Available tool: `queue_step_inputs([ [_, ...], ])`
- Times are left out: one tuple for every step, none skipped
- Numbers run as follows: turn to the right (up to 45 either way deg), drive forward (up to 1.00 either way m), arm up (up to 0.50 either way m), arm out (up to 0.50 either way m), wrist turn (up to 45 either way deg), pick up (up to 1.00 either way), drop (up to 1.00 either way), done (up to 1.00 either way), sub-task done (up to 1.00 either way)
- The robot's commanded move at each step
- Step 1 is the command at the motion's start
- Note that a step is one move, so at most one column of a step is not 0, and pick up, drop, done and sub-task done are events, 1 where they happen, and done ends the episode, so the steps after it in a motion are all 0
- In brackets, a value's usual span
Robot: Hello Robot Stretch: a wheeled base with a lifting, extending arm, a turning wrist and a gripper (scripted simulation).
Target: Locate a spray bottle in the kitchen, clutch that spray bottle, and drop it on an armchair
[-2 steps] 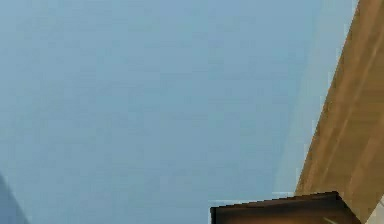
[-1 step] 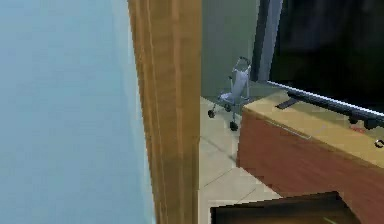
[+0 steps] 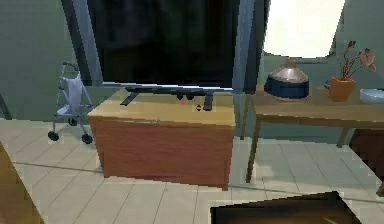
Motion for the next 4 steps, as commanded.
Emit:
queue_step_inputs([
  [6.0, 0.0, 0.0, 0.0, 0.0, 0.0, 0.0, 0.0, 0.0],
  [0.0, 0.45, 0.0, 0.0, 0.0, 0.0, 0.0, 0.0, 0.0],
  [-45.0, 0.0, 0.0, 0.0, 0.0, 0.0, 0.0, 0.0, 0.0],
  [-12.0, 0.0, 0.0, 0.0, 0.0, 0.0, 0.0, 0.0, 0.0],
])
